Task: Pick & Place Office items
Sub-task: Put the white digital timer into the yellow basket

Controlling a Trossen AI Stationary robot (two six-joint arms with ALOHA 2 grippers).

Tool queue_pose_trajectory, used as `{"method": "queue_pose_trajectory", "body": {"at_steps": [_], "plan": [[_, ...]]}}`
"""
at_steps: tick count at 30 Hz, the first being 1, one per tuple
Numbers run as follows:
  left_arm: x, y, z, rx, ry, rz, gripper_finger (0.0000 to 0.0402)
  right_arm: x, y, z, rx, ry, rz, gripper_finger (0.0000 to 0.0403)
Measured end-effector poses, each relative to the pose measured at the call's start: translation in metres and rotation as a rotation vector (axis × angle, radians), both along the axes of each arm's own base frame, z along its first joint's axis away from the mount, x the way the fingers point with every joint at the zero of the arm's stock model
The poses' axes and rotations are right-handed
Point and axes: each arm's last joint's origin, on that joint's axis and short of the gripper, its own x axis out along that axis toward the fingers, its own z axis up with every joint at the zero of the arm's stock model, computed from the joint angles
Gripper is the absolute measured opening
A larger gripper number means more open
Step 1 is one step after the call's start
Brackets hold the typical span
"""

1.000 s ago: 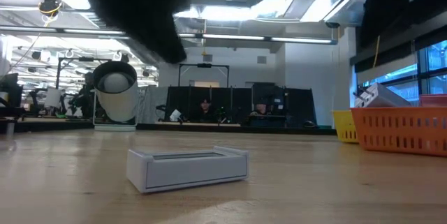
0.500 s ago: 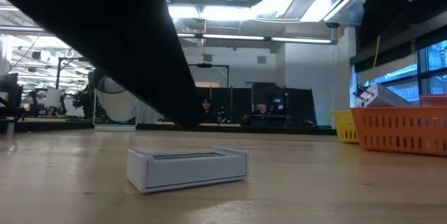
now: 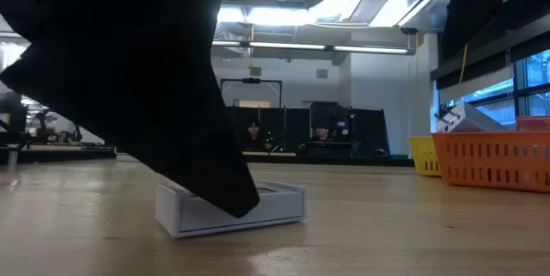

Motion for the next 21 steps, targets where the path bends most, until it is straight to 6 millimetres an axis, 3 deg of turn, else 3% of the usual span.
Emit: {"method": "queue_pose_trajectory", "body": {"at_steps": [10, 21], "plan": [[0.002, 0.010, -0.003, -0.078, 0.080, 0.041, 0.0238, 0.000, 0.000, 0.000, 0.006, 0.016, 0.030, 0.0329], [0.010, 0.024, 0.000, -0.082, 0.120, 0.033, 0.0149, 0.000, 0.000, 0.000, -0.007, 0.025, 0.059, 0.0329]]}}
